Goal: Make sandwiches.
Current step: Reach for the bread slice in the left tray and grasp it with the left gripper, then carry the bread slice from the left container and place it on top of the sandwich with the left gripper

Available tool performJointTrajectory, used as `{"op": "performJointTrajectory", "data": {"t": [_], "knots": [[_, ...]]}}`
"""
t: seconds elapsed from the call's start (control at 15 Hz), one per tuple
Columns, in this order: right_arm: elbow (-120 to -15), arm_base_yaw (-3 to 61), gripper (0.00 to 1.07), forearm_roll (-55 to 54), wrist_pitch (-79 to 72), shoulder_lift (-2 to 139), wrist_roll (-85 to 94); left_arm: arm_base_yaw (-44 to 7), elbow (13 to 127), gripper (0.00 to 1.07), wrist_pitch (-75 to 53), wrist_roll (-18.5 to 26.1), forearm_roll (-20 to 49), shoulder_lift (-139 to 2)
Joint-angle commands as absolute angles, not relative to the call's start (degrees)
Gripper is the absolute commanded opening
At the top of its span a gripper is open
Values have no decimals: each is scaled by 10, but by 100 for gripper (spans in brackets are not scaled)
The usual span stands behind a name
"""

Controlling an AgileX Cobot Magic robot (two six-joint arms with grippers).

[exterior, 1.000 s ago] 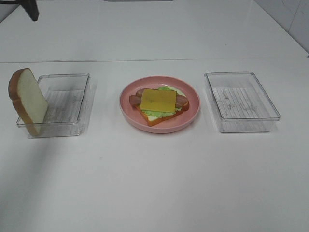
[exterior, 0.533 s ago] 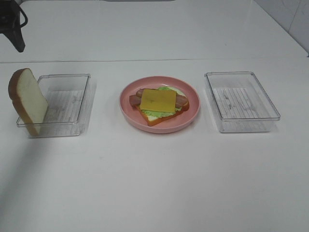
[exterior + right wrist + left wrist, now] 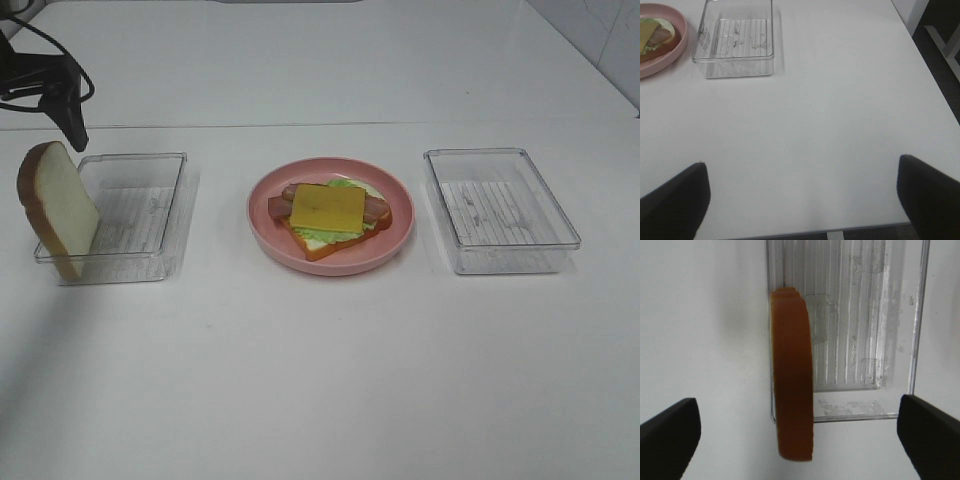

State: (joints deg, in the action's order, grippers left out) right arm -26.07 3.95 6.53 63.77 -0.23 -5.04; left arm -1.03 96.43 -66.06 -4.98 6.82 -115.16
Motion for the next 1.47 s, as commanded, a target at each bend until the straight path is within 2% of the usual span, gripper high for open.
{"op": "performJointTrajectory", "data": {"t": [0.07, 0.6, 0.67, 0.73, 0.8, 0.87, 0.93, 1.0, 1.27, 1.47], "knots": [[-260, 37, 98, 68, 631, -19, -43, -10, 961, 101, -648, -47, 73, -1175], [-260, 37, 98, 68, 631, -19, -43, -10, 960, 99, -625, -47, 75, -1233], [-260, 37, 98, 68, 631, -19, -43, -11, 960, 83, -622, -47, 74, -1233], [-260, 37, 98, 68, 631, -19, -43, -11, 960, 77, -622, -47, 74, -1233], [-260, 37, 98, 68, 631, -19, -43, -11, 960, 59, -621, -47, 74, -1233], [-260, 37, 98, 68, 631, -19, -43, -11, 960, 27, -626, -47, 74, -1232], [-260, 37, 98, 68, 631, -19, -43, -11, 960, 16, -626, -47, 74, -1232], [-260, 37, 98, 68, 631, -19, -43, -12, 961, 0, -626, -47, 74, -1231], [-260, 37, 98, 68, 631, -19, -43, -12, 969, 0, -633, -49, 87, -1210], [-260, 37, 98, 68, 631, -19, -43, -12, 1023, 0, -669, -57, 111, -1191]]}}
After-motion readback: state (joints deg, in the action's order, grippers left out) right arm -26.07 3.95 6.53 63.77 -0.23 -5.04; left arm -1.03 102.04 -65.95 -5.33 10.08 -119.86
